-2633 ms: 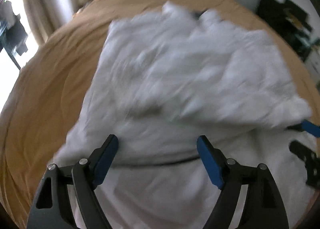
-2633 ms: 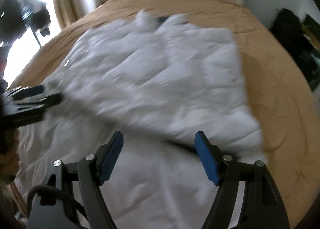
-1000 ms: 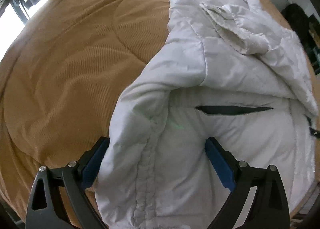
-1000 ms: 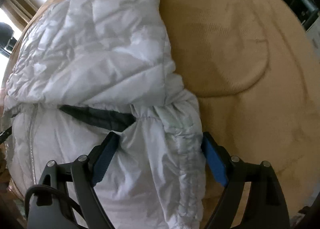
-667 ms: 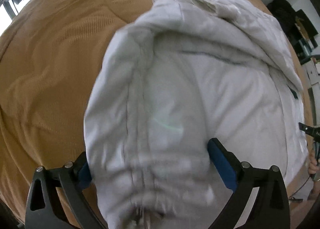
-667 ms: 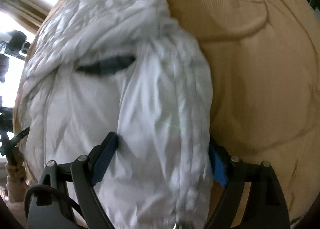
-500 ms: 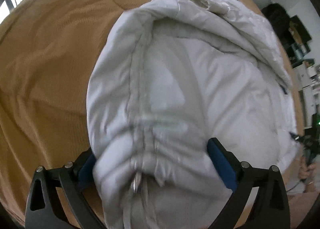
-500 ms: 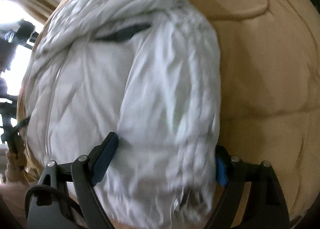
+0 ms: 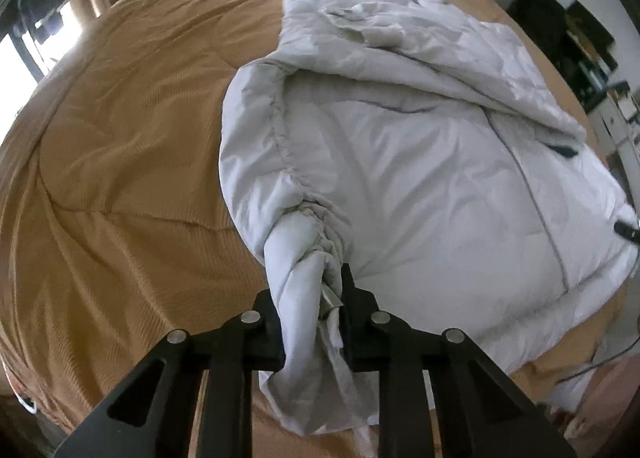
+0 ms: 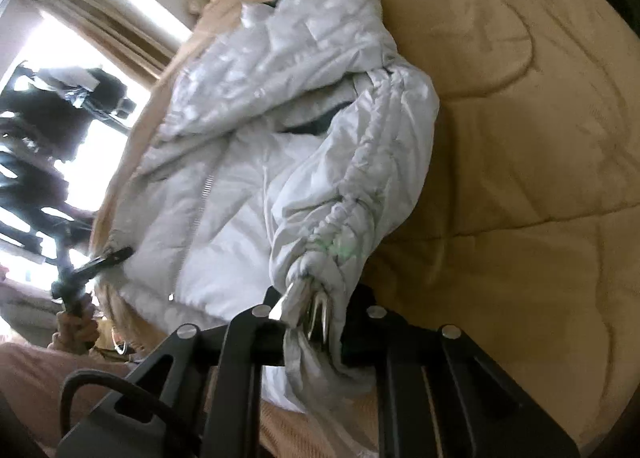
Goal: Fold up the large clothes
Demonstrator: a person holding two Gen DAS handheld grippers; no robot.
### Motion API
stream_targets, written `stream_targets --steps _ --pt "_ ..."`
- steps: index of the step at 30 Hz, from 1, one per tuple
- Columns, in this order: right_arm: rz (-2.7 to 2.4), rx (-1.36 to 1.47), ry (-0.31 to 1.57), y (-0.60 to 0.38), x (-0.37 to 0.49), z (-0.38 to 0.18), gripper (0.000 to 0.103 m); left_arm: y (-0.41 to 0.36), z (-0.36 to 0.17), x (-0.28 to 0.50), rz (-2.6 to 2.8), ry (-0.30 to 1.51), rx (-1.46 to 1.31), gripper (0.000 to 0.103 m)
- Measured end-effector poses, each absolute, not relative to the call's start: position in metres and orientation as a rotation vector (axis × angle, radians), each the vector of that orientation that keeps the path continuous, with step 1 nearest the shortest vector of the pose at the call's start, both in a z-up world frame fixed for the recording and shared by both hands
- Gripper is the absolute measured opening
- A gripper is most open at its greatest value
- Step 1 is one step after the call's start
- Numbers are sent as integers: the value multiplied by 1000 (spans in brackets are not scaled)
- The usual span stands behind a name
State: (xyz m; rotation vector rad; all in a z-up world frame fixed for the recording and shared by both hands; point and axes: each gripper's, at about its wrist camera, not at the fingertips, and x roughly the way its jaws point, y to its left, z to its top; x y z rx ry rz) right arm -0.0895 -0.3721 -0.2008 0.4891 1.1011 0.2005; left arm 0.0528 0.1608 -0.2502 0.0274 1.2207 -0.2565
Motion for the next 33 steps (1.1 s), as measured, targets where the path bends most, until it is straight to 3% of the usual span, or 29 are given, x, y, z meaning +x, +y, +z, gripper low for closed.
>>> stream_targets --steps 8,12,16,25,30,33 --pt "328 332 1205 -369 -111 -190 14 155 -242 15 -417 1238 251 19" --pt "368 329 1251 -371 -123 -199 14 165 -244 23 -441 1271 167 19" --pt "360 438 1177 -389 -98 -180 14 166 -218 50 -444 1264 96 19" --pt "307 549 980 -419 44 -101 14 144 -118 203 -354 1188 -9 19" --pt "216 693 971 -444 152 -106 14 139 -131 323 -273 1265 -141 21" --pt "130 754 990 -455 209 -133 14 134 -170 394 -190 1314 -269 22"
